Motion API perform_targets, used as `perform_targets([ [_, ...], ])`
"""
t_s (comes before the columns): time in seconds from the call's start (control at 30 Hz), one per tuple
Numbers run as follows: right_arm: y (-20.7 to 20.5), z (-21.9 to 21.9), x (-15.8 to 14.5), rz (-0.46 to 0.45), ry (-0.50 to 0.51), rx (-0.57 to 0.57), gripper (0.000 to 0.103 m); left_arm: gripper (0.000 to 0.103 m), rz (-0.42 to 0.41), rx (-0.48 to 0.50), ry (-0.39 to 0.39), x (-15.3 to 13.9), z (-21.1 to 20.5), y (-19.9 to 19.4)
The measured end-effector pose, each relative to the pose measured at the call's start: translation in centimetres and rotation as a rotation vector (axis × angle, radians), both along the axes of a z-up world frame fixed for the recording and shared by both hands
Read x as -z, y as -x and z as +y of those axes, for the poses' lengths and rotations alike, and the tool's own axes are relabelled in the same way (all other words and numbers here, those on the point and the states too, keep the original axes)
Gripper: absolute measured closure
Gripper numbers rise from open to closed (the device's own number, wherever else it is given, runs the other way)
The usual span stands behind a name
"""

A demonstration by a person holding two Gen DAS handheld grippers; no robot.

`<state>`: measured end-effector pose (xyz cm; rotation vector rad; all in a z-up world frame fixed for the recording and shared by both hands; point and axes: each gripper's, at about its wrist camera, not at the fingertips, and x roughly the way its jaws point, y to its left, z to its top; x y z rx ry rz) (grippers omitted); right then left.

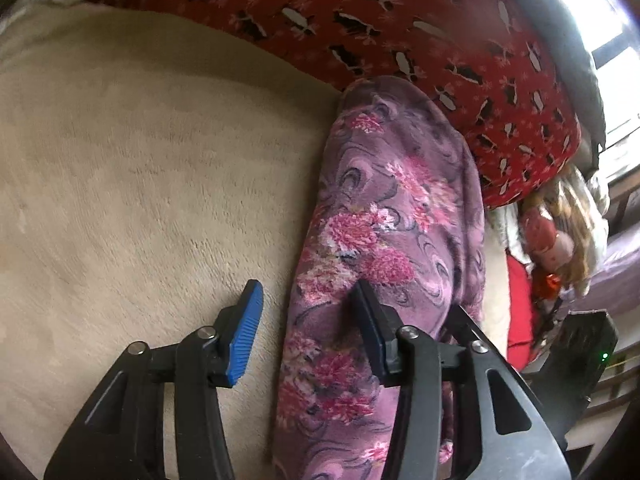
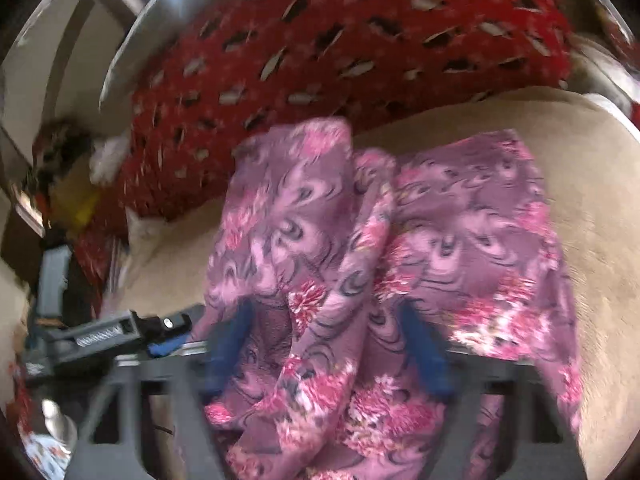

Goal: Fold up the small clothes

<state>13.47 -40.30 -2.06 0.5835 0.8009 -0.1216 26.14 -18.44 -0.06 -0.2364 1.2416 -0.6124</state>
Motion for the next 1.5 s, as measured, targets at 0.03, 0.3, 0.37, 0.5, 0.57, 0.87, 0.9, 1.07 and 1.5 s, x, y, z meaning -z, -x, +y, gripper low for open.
perform_targets([
  [0.03, 0.2, -0.1, -0.2, -0.018, 0.017, -0.013, 0.09, 0.057, -0.016, 0.003, -0.022, -0.3, -0.2, 0.1],
  [0.3, 6.3, -3.1, -2.7, -0.138, 0.045, 0.014, 0.093, 0.04, -0.154, 0.135, -0.125, -2.6, -2.9, 3.4],
  [0.37, 7.7, -4.9, -2.3, -0.125, 0.048, 0.066, 0.093, 0.031, -0.149, 0.187, -0.155, -1.5, -4.3, 4.1],
  [0.5, 8.6, -7.3, 0.3, -0.042, 0.061, 0.124, 0.093, 0.029, -0.091, 0.224, -0.169, 0.9, -5.8, 4.7],
  [0.57, 8.4, -7.0, 1.2, -0.014, 0.1, 0.111, 0.093, 0.032, -0.104, 0.219, -0.172, 1.1, -6.0, 4.8],
  [0.87, 8.0, -6.7, 0.6, 0.005, 0.05, 0.107, 0.078, 0.041, -0.083, 0.243, -0.145, 0.4, -5.5, 5.0],
  [0.9, 8.2, -6.7, 0.6, 0.014, 0.023, 0.109, 0.074, 0.041, -0.083, 0.248, -0.148, 0.4, -5.8, 5.0],
  [1.07, 8.9, -5.0, 1.1, 0.054, -0.028, 0.062, 0.052, 0.041, -0.062, 0.275, -0.158, 0.1, -5.9, 5.2],
  [1.5, 9.6, -4.4, 1.1, 0.111, 0.177, 0.059, 0.088, 0.04, -0.146, 0.307, -0.278, 0.6, -6.2, 6.3],
])
